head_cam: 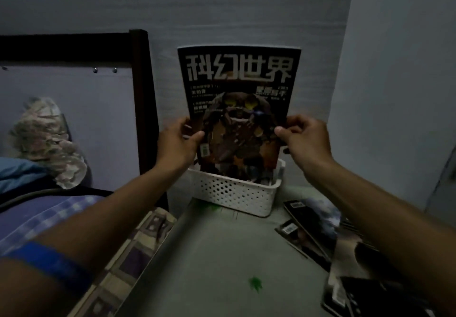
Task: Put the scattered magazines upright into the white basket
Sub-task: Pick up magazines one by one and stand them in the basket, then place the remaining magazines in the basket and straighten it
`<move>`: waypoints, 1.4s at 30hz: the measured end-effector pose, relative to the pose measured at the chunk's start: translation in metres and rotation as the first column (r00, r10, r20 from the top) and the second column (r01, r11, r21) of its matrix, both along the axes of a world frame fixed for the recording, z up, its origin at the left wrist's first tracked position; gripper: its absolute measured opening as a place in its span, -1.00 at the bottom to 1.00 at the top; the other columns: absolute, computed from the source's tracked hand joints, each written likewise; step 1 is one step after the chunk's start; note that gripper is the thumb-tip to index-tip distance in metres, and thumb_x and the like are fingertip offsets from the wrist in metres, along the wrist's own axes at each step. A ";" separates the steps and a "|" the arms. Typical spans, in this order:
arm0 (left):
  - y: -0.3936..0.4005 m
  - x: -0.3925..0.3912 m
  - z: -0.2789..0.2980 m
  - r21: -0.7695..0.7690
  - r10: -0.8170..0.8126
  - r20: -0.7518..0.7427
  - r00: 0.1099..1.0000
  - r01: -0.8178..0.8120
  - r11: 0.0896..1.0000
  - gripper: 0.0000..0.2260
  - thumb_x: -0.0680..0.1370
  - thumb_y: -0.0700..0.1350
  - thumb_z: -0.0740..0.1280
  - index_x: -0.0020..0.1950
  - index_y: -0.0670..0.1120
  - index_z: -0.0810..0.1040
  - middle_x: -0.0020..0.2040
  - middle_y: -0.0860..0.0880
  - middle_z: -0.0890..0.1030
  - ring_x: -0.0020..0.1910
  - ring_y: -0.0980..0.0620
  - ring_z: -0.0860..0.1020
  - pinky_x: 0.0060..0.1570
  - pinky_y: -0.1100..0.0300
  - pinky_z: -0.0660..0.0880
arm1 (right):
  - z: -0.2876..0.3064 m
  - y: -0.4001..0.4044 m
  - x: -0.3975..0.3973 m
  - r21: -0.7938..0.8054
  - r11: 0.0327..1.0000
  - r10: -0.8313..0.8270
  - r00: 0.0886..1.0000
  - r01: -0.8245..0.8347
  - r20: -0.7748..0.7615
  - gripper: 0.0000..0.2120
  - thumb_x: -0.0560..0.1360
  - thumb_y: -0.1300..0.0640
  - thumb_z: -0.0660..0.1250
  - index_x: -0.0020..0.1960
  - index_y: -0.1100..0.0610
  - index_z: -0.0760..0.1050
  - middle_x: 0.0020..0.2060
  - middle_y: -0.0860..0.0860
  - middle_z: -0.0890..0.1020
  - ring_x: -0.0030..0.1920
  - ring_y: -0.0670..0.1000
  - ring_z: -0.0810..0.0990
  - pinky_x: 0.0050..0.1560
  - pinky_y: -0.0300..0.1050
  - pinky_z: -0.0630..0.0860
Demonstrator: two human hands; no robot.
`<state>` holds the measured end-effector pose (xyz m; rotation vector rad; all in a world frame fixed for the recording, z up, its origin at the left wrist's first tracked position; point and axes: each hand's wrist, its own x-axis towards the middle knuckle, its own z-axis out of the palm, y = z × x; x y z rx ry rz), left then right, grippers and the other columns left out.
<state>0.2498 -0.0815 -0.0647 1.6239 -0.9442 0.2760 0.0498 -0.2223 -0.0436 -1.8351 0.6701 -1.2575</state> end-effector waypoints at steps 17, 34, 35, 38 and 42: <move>-0.043 -0.005 -0.094 0.316 -0.045 0.213 0.976 -0.025 0.949 -0.74 0.54 0.19 0.23 0.07 0.05 0.46 0.09 0.01 0.50 0.09 -0.01 0.49 0.14 -0.06 0.48 | -0.095 -0.042 -0.001 -0.499 0.848 -0.088 0.880 -0.180 -0.467 -0.62 0.52 -0.21 0.21 -0.13 0.04 0.64 -0.26 -0.05 0.66 -0.23 -0.07 0.56 -0.14 -0.08 0.44; 0.018 -0.224 -0.104 0.534 -0.479 0.115 0.870 0.353 0.768 -0.67 0.44 0.13 0.39 0.16 0.05 0.57 0.17 -0.01 0.61 0.13 -0.04 0.55 0.05 0.21 0.41 | -0.112 0.066 -0.240 -0.352 0.917 -0.106 0.737 -0.186 -0.667 -0.69 0.50 0.08 0.42 0.20 0.16 0.57 0.21 0.08 0.62 0.21 0.02 0.55 0.27 -0.24 0.35; 0.021 -0.244 -0.104 0.564 -0.509 0.094 0.856 0.375 0.736 -0.68 0.43 0.16 0.36 0.11 0.06 0.58 0.12 0.02 0.63 0.09 -0.02 0.56 0.03 0.17 0.47 | -0.113 0.070 -0.263 -0.326 0.936 -0.131 0.729 -0.133 -0.671 -0.71 0.50 0.09 0.42 0.19 0.13 0.57 0.18 0.05 0.63 0.18 0.03 0.57 0.24 -0.17 0.42; 0.019 -0.285 -0.111 0.682 -0.562 0.160 0.812 0.320 0.657 -0.66 0.44 0.27 0.30 0.06 0.08 0.57 0.07 0.05 0.61 0.08 -0.09 0.51 0.01 0.04 0.49 | -0.115 0.072 -0.323 -0.365 0.931 -0.311 0.562 0.017 -0.766 -0.63 0.49 -0.04 0.38 0.26 0.05 0.51 0.20 0.01 0.62 0.17 0.08 0.58 0.16 -0.02 0.49; 0.031 -0.314 -0.126 0.732 -0.575 0.308 0.758 0.197 0.652 -0.55 0.45 0.30 0.18 0.24 0.13 0.52 0.33 0.05 0.47 0.37 -0.07 0.24 0.31 -0.05 0.20 | -0.121 0.075 -0.394 -0.257 0.905 -0.348 0.247 0.338 -0.904 -0.24 0.34 -0.50 0.19 0.37 -0.06 0.32 0.32 0.02 0.52 0.23 0.12 0.54 0.12 -0.01 0.52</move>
